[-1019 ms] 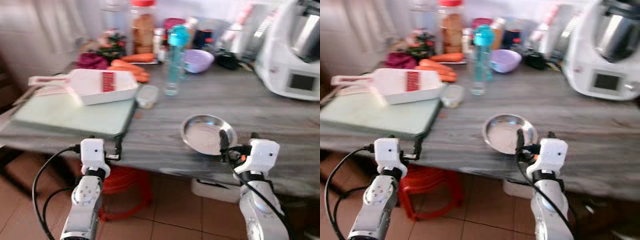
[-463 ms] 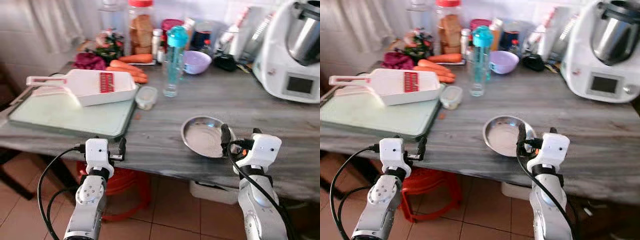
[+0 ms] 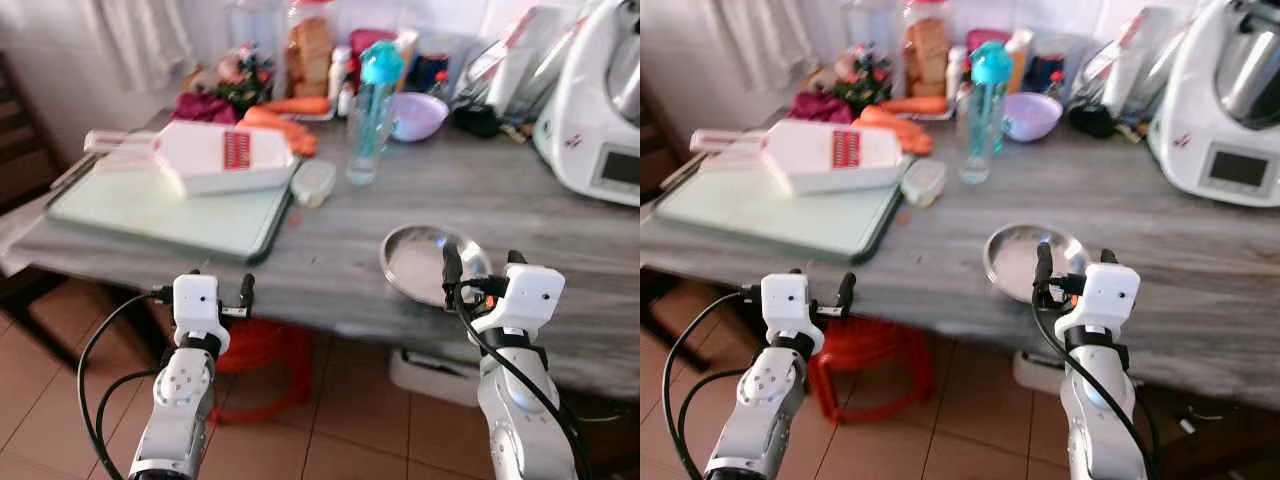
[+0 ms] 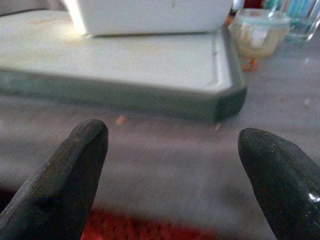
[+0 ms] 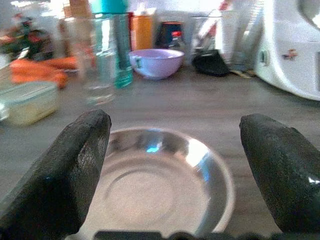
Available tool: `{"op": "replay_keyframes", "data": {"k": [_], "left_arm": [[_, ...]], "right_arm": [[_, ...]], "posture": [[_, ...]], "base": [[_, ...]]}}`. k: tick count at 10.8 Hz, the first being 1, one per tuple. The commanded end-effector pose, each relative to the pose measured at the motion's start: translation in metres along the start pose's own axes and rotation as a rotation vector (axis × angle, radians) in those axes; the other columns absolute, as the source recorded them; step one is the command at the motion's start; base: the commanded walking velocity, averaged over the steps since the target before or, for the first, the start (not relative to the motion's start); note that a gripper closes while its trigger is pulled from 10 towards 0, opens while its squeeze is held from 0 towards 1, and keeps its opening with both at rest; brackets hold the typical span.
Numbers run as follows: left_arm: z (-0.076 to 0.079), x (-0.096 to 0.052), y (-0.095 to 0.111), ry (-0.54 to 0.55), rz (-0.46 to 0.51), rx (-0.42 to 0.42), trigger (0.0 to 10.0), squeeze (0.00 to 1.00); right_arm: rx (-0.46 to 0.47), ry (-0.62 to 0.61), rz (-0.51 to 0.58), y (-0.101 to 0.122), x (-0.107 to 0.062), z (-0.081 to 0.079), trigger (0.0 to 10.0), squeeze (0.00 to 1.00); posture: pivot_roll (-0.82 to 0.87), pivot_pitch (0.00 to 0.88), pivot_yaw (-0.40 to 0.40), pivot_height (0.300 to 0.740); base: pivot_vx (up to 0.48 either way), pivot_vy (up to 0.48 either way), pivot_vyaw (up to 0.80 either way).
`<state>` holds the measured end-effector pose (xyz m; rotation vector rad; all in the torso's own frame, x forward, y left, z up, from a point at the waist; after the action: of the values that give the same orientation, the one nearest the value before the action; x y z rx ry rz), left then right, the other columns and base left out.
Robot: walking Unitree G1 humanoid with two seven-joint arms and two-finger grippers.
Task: Setting the table
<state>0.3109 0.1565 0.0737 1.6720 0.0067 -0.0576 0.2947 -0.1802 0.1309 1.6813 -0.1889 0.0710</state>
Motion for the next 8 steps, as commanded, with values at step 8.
{"op": "replay_keyframes", "data": {"k": [8], "left_arm": [[0.0021, 0.0019, 0.0009, -0.011, -0.006, 0.005, 10.0, 0.0]], "right_arm": [[0.01, -0.011, -0.018, -0.0035, 0.0009, 0.0008, 10.0, 0.0]], "posture": [[0.07, 0.0, -0.013, 0.74]], "base": [[-0.289, 0.0, 0.0]]}}
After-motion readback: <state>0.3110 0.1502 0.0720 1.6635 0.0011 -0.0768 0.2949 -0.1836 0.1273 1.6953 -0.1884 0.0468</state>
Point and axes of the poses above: a point about 5 cm out from each wrist's last joint towards the gripper, its own x axis pointing out of the wrist towards the gripper, its own y axis along the axis of the wrist's last joint, z = x × y, the point moved 3 cm from there along x, pointing out of the wrist towards the gripper, and after that the axes turned 5 degrees about x, right-handed, at the moved point
